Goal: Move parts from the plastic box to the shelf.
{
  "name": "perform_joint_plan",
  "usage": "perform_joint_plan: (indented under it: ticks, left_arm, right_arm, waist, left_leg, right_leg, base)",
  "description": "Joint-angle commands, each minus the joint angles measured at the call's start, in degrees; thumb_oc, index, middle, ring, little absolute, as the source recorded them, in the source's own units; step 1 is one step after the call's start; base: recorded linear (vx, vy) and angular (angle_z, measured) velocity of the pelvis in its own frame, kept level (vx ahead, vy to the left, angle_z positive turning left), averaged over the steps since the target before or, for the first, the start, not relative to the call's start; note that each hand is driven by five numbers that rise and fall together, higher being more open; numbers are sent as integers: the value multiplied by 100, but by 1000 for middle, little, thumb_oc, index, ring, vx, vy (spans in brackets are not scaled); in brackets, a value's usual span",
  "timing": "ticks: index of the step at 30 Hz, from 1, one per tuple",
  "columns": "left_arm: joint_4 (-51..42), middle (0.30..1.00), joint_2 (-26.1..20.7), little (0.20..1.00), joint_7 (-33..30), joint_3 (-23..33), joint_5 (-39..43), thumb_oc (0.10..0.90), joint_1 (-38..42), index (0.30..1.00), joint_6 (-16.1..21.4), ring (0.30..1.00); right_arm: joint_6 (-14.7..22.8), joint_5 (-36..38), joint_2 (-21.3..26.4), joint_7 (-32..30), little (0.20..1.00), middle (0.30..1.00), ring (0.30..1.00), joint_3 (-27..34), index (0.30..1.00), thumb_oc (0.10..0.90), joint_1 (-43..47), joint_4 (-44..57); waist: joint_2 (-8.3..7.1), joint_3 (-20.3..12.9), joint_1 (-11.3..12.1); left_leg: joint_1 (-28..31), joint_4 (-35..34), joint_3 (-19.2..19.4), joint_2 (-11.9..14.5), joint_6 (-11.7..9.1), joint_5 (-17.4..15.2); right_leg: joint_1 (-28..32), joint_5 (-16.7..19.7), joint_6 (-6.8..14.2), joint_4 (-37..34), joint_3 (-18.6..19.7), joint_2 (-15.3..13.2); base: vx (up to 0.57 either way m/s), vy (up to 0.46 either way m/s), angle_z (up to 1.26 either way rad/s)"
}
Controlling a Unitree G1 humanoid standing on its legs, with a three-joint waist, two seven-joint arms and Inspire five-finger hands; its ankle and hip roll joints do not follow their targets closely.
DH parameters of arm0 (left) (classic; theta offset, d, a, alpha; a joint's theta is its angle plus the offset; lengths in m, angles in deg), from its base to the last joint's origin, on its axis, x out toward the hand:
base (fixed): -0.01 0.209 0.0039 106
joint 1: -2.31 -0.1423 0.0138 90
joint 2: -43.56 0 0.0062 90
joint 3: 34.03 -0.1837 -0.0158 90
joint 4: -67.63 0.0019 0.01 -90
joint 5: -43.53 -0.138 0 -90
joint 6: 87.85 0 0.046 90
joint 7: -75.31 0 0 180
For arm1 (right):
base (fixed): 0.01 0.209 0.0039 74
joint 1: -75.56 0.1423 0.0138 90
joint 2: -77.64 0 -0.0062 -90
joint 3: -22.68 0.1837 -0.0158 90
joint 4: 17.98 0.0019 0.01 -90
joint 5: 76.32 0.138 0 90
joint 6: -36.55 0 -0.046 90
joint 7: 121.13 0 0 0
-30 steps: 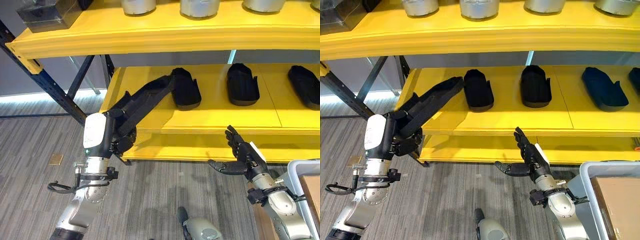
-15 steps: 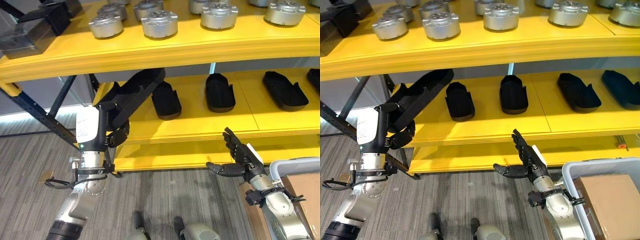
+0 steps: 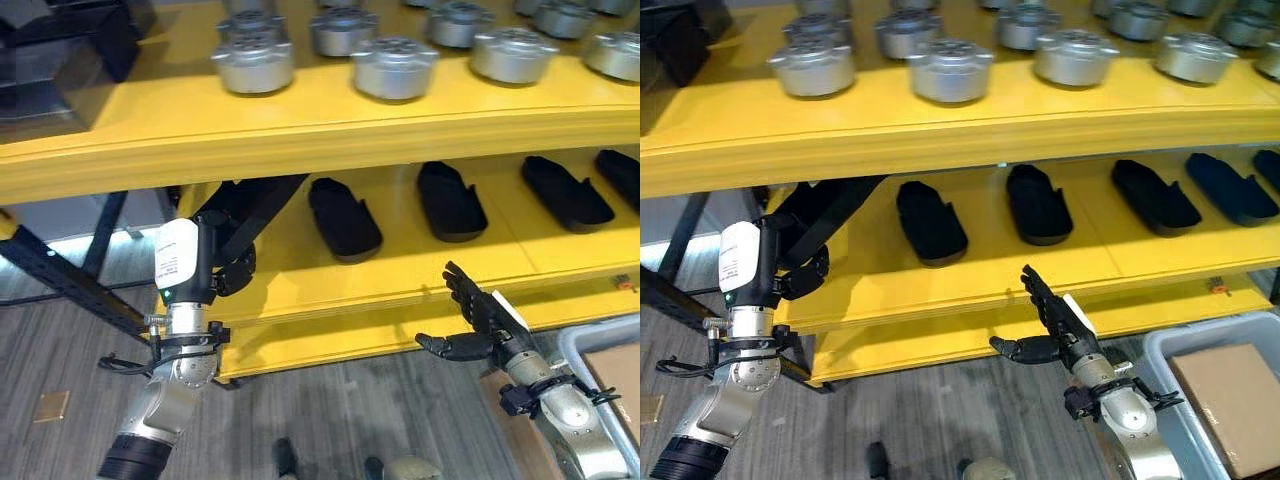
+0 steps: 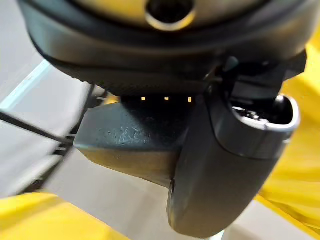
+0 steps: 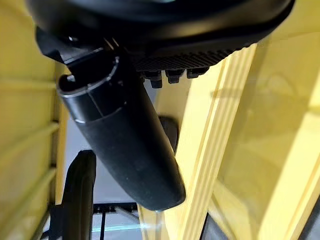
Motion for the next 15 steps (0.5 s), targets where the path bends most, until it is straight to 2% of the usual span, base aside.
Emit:
perform_joint_plan:
  ticks: [1,4,9,12,15]
  left_arm:
    - [-793,300,-232,300,-350,609,29,400,536,300,289,300]
    - [-869,300,-165,300,-491,697,49,400,412,300,238,300]
    - [-815,300,-104,300,-541,802,102,400,237,300,45,300]
    - [-748,300,-75,300,-517,757,72,400,203,300,196,300]
    - [-770,300,-107,300,-318,692,115,400,273,300,343,300]
  right_arm:
    - [349,-67,20,-186,1000,1000,1000,114,1000,900,498,612]
    - [320,-133,21,-198,1000,1000,1000,185,1000,900,418,714]
    - [591,-551,102,-188,1000,1000,1000,172,1000,900,488,897]
    - [658,-883,173,-321,1000,1000,1000,105,1000,900,700,1052]
    - [554,-1008,245,-475,1000,1000,1000,53,1000,900,860,1154]
  waist:
    - [-107,-399,143]
    - [-159,-399,216]
    - [-249,-401,322]
    - [-323,-433,428]
    - [-427,-456,562]
  left_leg:
    - [24,37,71,375,-305,-470]
    - [19,65,-25,276,-265,-543]
    - [52,127,-15,127,-209,-674]
    - [71,157,58,11,-126,-792]
    - [-27,283,131,-125,-1,-950]
  right_leg:
    - [-20,508,167,-358,-72,-319]
    - [-32,576,178,-461,-73,-345]
    - [-27,760,278,-698,-118,-470]
    - [-37,840,380,-765,-162,-557]
    - [12,682,422,-573,-337,-620]
  base:
    - [85,62,26]
    - [79,81,15]
    - [93,139,-2]
    - [94,161,-12]
    - [84,148,-12]
